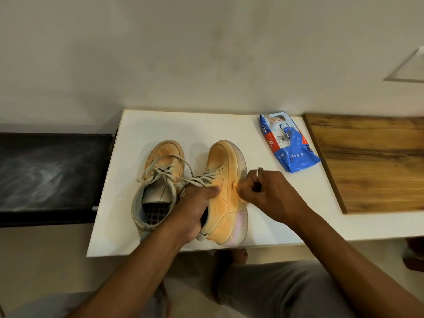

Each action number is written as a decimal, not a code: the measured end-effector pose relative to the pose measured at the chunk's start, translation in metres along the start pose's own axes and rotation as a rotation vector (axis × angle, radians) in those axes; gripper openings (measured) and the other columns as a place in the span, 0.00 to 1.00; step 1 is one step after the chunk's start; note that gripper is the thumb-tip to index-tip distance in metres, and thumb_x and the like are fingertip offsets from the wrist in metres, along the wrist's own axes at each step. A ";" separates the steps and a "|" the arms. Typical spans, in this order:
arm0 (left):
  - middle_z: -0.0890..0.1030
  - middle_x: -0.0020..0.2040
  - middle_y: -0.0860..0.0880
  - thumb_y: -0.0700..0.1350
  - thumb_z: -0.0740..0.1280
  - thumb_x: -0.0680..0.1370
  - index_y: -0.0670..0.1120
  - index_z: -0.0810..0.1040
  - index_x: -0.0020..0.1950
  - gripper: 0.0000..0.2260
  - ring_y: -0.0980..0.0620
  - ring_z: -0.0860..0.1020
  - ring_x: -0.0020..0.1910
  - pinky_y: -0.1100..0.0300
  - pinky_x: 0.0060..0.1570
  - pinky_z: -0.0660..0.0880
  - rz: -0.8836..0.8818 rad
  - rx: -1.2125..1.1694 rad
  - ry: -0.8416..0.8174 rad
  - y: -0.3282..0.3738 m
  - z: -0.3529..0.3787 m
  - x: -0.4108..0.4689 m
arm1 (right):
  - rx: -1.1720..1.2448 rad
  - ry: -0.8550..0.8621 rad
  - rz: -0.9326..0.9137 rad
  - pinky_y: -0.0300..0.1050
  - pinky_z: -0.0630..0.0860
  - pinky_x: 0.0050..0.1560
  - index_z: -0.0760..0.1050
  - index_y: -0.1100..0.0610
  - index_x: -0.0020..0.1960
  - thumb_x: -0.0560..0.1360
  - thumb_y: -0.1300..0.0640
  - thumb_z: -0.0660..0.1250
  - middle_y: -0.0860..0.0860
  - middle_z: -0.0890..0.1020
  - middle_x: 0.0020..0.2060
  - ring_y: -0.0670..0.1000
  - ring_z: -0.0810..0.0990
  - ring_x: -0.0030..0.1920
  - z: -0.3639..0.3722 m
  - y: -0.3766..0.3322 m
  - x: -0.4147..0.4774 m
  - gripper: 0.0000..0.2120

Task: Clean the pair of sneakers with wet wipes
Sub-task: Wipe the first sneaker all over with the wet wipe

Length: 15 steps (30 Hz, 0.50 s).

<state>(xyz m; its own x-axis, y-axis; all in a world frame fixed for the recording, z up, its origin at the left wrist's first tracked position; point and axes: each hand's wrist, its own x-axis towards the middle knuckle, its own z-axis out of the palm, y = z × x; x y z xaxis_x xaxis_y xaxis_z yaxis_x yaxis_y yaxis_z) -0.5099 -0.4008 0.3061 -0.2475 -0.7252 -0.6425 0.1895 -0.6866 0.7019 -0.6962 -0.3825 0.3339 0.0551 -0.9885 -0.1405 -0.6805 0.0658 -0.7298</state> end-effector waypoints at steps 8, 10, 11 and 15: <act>0.83 0.54 0.44 0.42 0.68 0.77 0.44 0.79 0.61 0.13 0.43 0.81 0.55 0.43 0.59 0.75 0.016 0.016 -0.013 -0.001 0.002 0.000 | -0.046 -0.066 0.048 0.40 0.81 0.46 0.82 0.51 0.49 0.74 0.48 0.71 0.44 0.83 0.41 0.45 0.82 0.42 0.003 -0.016 -0.022 0.08; 0.84 0.53 0.44 0.45 0.66 0.79 0.43 0.79 0.61 0.12 0.44 0.81 0.54 0.45 0.57 0.77 0.033 0.023 -0.027 0.001 0.003 -0.003 | -0.096 -0.037 0.021 0.39 0.81 0.46 0.82 0.52 0.51 0.74 0.47 0.70 0.45 0.82 0.42 0.46 0.81 0.42 0.010 -0.023 -0.022 0.11; 0.84 0.53 0.45 0.49 0.64 0.80 0.44 0.78 0.62 0.14 0.45 0.82 0.54 0.46 0.57 0.77 0.036 0.025 -0.046 0.003 0.003 -0.004 | -0.119 -0.059 0.005 0.39 0.80 0.45 0.82 0.53 0.52 0.75 0.46 0.70 0.45 0.82 0.42 0.46 0.81 0.41 0.013 -0.026 -0.022 0.12; 0.83 0.55 0.45 0.63 0.55 0.79 0.48 0.77 0.63 0.24 0.45 0.81 0.56 0.43 0.61 0.74 -0.012 -0.014 -0.083 0.007 0.002 -0.005 | -0.055 -0.313 -0.079 0.36 0.79 0.44 0.83 0.50 0.51 0.75 0.50 0.70 0.42 0.83 0.41 0.45 0.81 0.42 0.016 -0.036 -0.031 0.07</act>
<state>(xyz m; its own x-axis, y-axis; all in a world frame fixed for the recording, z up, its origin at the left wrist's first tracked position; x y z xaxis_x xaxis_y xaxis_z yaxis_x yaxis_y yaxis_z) -0.5089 -0.4021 0.3149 -0.3276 -0.7106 -0.6226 0.1993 -0.6961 0.6897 -0.6617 -0.3517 0.3543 0.3259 -0.8998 -0.2900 -0.7031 -0.0257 -0.7106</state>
